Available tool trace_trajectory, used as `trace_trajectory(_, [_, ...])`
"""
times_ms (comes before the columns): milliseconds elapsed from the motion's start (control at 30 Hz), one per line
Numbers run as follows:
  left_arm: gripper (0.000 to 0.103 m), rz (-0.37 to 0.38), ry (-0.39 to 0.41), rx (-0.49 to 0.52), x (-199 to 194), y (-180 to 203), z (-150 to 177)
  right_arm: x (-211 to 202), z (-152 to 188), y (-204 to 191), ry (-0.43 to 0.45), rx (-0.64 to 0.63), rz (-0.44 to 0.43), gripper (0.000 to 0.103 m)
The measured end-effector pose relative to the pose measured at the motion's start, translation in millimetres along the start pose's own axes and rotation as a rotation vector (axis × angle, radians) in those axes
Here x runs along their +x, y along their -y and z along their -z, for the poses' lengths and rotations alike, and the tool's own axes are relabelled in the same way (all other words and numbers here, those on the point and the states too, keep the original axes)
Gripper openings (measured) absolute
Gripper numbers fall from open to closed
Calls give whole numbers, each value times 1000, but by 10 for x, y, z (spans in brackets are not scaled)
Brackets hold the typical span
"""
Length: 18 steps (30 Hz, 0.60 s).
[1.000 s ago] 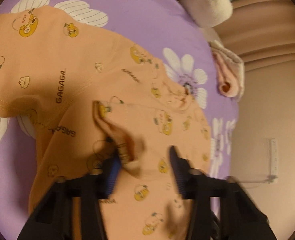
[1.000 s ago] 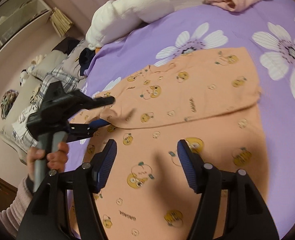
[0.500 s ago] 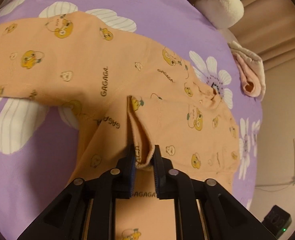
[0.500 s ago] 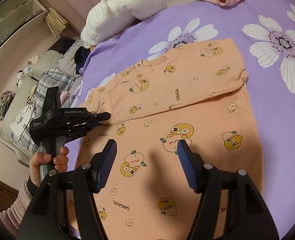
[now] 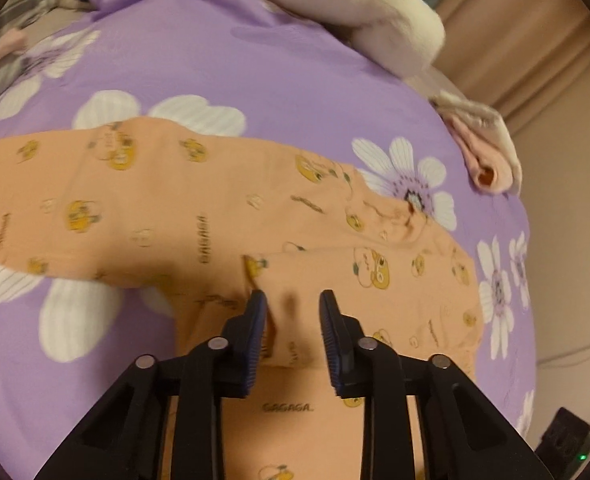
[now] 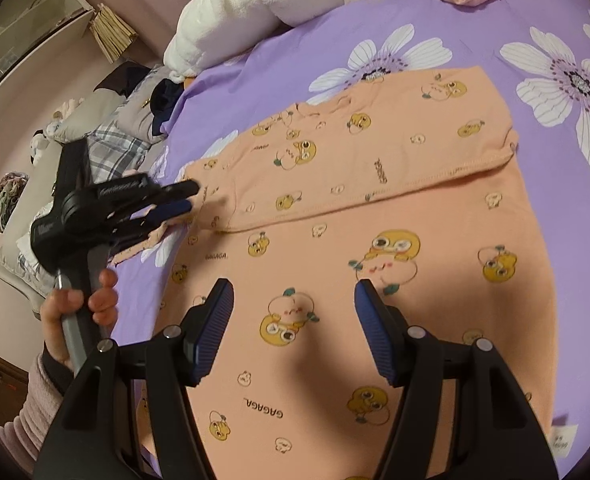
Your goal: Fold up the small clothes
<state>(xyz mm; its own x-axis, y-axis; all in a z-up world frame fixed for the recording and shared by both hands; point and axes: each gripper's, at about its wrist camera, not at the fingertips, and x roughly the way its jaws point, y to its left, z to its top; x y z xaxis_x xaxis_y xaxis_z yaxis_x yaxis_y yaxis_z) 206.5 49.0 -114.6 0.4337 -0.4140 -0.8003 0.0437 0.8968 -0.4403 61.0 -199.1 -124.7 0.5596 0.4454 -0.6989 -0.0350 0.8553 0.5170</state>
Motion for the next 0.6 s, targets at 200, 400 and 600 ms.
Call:
trace_trajectory(200, [22,-54,-62,-8,273,-120,88,-8,70,-55,-23,-17,30,64])
trace_trajectory(400, [25,48,-15,-114,-97,-433,23,3,83,-102,-34,-21,37,64])
trace_trajectory(600, [59,113,93,-392,-605,-1437,-22,66,96,-161,-52,-25,27,65])
